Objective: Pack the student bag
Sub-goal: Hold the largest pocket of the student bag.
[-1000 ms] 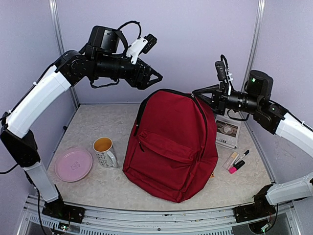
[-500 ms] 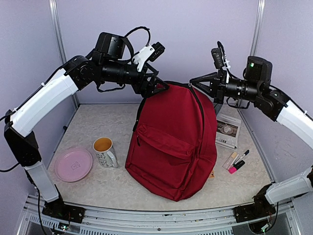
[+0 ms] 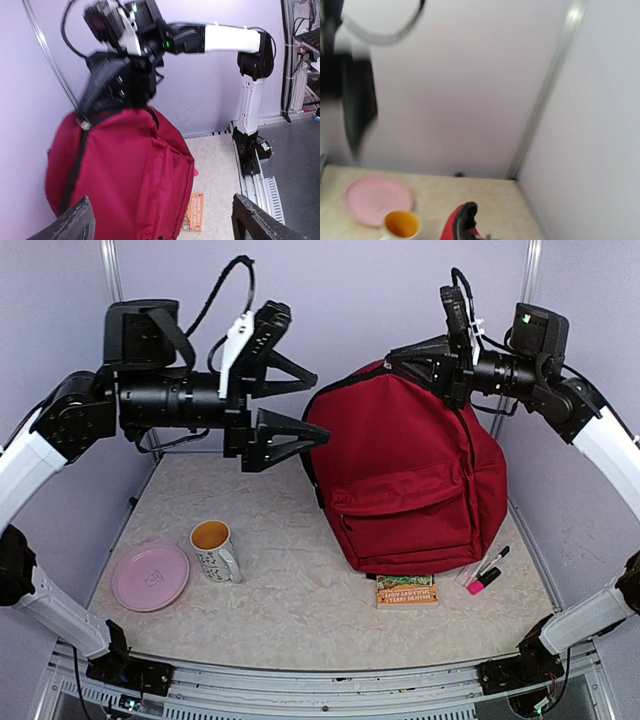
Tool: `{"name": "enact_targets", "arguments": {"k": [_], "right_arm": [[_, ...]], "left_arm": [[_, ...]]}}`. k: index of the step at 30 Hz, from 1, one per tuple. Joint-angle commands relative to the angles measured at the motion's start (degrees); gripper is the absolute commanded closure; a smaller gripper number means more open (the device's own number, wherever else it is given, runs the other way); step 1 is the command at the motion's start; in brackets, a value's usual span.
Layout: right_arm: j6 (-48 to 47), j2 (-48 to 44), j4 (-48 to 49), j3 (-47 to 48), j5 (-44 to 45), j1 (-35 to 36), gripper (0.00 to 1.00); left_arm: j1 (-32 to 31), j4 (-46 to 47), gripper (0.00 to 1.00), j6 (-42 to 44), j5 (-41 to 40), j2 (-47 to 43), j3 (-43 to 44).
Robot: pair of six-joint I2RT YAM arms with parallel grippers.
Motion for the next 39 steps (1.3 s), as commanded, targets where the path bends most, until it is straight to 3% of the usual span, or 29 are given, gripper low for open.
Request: {"name": "enact_targets", "arguments": {"k": [1, 9, 16, 22, 25, 28, 36, 39], "right_arm": [[-5.8, -3.8, -2.2, -6.5, -9.5, 0.4, 1.0], [-6.8, -13.2, -2.5, -20.2, -9.3, 0.4, 1.0], [-6.5, -14.1, -4.8, -20.2, -7.9, 0.4, 1.0], [-6.5, -14.5, -5.2, -20.4, -6.8, 0.4, 1.0], [-6.3, -14.8, -5.1, -20.8, -6.8, 0.4, 1.0], [-6.1, -15.2, -4.7, -21.1, -6.2, 0.4, 1.0], [-5.8, -14.9, -4.9, -20.9, -5.2, 0.4, 1.0], [-5.8, -14.8, -5.0, -21.1, -5.6, 0.4, 1.0]], "left_arm": [[0.6, 5.5, 0.08, 1.5, -2.5, -5.9, -4.4], [3.0, 4.2, 0.14, -5.0, -16.7, -0.1, -1.8], [-1.6, 1.0, 0.15, -0.6, -19.8, 6.5, 1.3], [-1.1, 3.5, 0.27, 2.4, -30.2, 10.4, 4.2], [-1.1, 1.7, 0.25, 4.4, -27.2, 12.3, 5.7], [-1.8, 0.1, 0.17, 6.8, -21.9, 13.1, 4.1], [-2.8, -0.6, 0.13, 10.7, -20.6, 16.0, 4.2], [-2.8, 0.5, 0.07, 11.4, -23.4, 17.7, 4.3]]}}
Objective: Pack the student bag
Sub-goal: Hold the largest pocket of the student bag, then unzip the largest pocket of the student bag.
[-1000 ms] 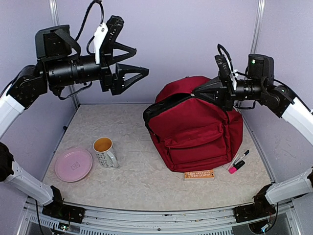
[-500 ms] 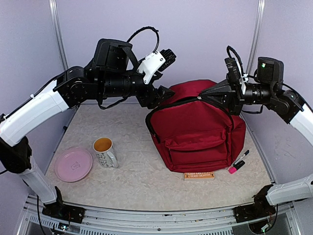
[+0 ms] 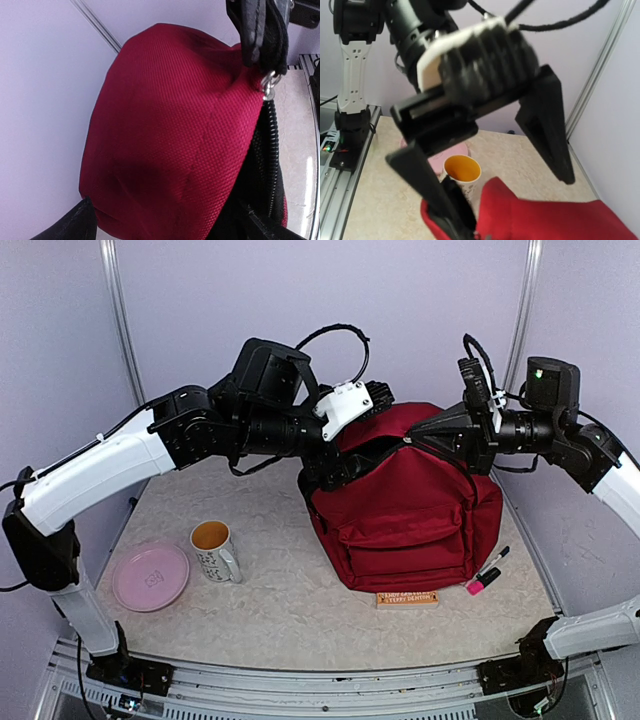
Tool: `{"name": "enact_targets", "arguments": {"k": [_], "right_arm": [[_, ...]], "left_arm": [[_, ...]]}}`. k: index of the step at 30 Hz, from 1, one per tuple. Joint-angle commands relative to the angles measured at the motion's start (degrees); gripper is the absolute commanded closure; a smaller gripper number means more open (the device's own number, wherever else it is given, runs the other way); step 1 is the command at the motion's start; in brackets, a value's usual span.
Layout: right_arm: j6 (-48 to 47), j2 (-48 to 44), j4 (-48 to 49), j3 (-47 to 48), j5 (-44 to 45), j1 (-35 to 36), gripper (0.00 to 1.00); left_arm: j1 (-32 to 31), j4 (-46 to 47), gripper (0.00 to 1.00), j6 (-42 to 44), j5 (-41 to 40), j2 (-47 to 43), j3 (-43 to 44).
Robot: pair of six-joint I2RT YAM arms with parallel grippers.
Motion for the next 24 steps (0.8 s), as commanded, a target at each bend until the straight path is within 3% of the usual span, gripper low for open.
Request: {"name": "enact_targets", "arguments": {"k": [1, 6, 8, 9, 11, 13, 14, 19, 24], "right_arm": [[0.6, -0.8, 0.1, -0.4, -0.4, 0.3, 1.0], [0.7, -1.1, 0.2, -0.8, -0.6, 0.3, 1.0], [0.8, -1.3, 0.1, -1.2, 0.1, 0.3, 1.0], [0.9, -1.4, 0.1, -1.3, 0.8, 0.3, 1.0], [1.7, -2.0, 0.3, -1.8, 3.6, 0.3, 1.0], [2.7, -2.9, 0.6, -2.3, 8.5, 0.3, 1.0], [3.4, -3.5, 0.7, -2.6, 11.7, 0.3, 1.0], [7.6, -6.1, -0.5, -2.7, 26.9, -1.3, 1.0], [10.9, -9.1, -2.6, -6.5, 36.1, -5.5, 1.0]], "left_arm": [[-0.2, 1.3, 0.04, 2.6, -2.8, 2.3, 0.2], [-0.2, 4.6, 0.01, 3.7, -6.4, 5.7, 3.0], [-0.2, 6.4, 0.1, 3.9, -7.1, 6.1, 3.7], [-0.2, 7.2, 0.23, 3.8, -7.3, 6.1, 3.8], [-0.1, 8.2, 0.63, 2.9, -7.1, 5.7, 3.6], [0.1, 7.9, 0.96, 1.5, -6.5, 5.0, 3.3], [0.2, 7.6, 1.0, 0.6, -6.5, 4.6, 3.1], [2.6, 5.3, 1.0, -4.0, -9.9, 1.7, 1.9], [7.9, 5.1, 1.0, -11.5, -5.0, -3.0, 1.3]]}}
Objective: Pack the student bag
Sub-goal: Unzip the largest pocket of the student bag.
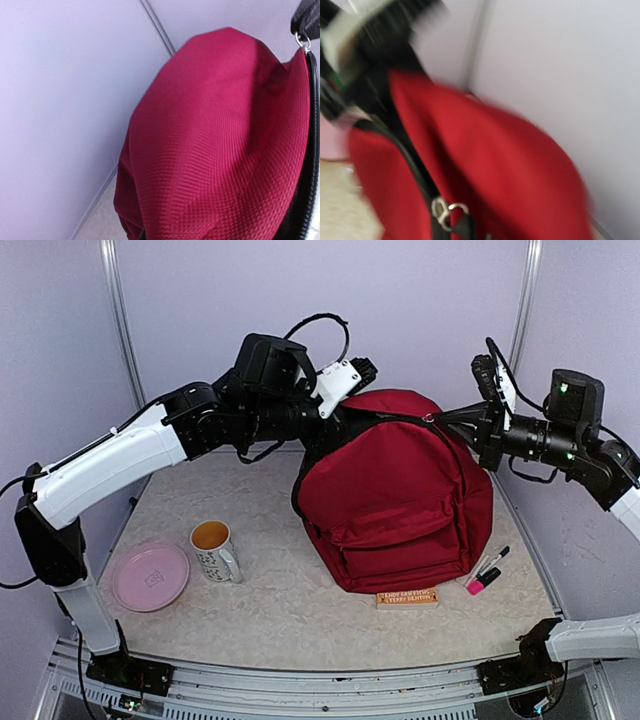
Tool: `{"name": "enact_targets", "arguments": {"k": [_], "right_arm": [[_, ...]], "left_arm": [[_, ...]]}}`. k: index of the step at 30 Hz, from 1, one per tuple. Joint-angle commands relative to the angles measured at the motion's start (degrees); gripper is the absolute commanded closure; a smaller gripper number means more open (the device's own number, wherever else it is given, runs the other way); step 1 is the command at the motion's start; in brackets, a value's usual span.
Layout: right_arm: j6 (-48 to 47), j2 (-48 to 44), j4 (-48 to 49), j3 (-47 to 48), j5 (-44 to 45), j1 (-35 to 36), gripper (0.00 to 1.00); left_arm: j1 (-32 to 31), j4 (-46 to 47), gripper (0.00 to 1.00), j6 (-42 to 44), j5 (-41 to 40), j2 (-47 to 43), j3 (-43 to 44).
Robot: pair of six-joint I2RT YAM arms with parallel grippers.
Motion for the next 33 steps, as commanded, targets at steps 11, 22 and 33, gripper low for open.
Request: {"name": "enact_targets", "arguments": {"k": [11, 22, 33], "right_arm": [[12.3, 0.1, 6.2, -19.9, 4.0, -23.9, 1.0], [16.7, 12.4, 19.9, -27.0, -15.7, -25.6, 1.0], [20.9, 9.3, 22.8, -20.0, -20.6, -25.1, 0.47]], "left_arm": [[13.4, 4.0, 1.0, -15.4, 11.3, -13.7, -2.3], [17.1, 2.1, 1.0, -17.0, 17.4, -10.1, 3.6], [18.3, 3.2, 1.0, -16.0, 5.7, -5.8, 13.5]]}}
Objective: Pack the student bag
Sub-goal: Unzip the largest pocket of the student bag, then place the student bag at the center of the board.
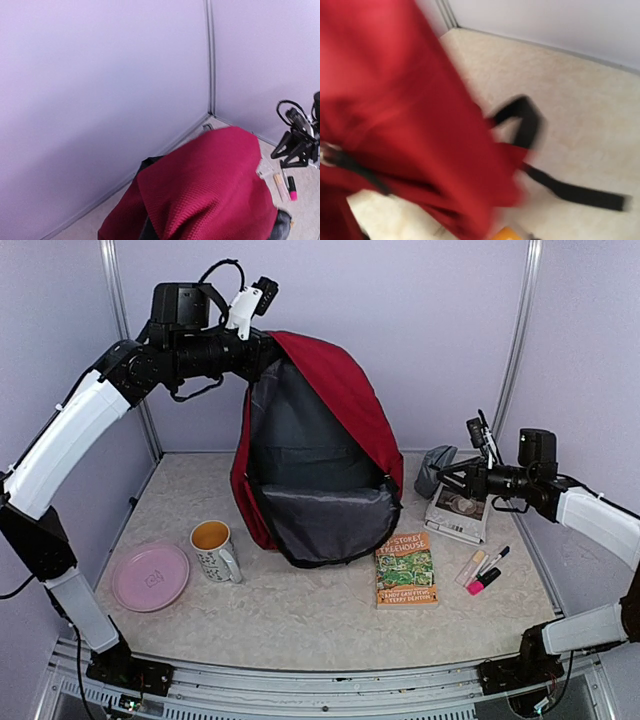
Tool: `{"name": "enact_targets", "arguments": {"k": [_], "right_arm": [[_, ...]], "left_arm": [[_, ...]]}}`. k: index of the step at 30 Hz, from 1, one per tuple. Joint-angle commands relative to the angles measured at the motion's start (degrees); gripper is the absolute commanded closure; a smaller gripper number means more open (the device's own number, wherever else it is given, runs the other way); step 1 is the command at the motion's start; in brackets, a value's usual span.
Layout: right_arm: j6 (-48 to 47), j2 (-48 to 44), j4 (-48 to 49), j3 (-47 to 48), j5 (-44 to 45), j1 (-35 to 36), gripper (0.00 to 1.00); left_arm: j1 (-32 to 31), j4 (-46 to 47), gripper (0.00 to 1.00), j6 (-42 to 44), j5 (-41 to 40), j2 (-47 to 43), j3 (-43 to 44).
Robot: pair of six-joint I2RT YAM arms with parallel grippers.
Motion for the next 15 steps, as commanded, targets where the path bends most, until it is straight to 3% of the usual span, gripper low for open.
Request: {"name": "enact_targets", "arguments": {"k": [1, 8, 11, 15], "right_arm": [[3.9, -2.5, -0.8, 6.1, 6.6, -0.5, 0.43], [8.6, 3.5, -14.7, 11.3, 29.5, -0.9, 0.29], [10.3, 5.3, -18.4, 10.5, 32.6, -0.8, 0.27], [13.3, 8.8, -18.7, 8.6, 29.0, 2.4, 0.3]], "left_arm": [[0.8, 9.1, 1.0, 0.7, -9.0, -0.2, 4.7], [1.6, 10.2, 1.0, 3.3, -15.6, 5.8, 8.0], [3.1, 10.9, 1.0, 4.1, -17.0, 7.8, 8.9], [4.9, 11.8, 1.0, 3.9, -17.2, 10.9, 10.6]]}}
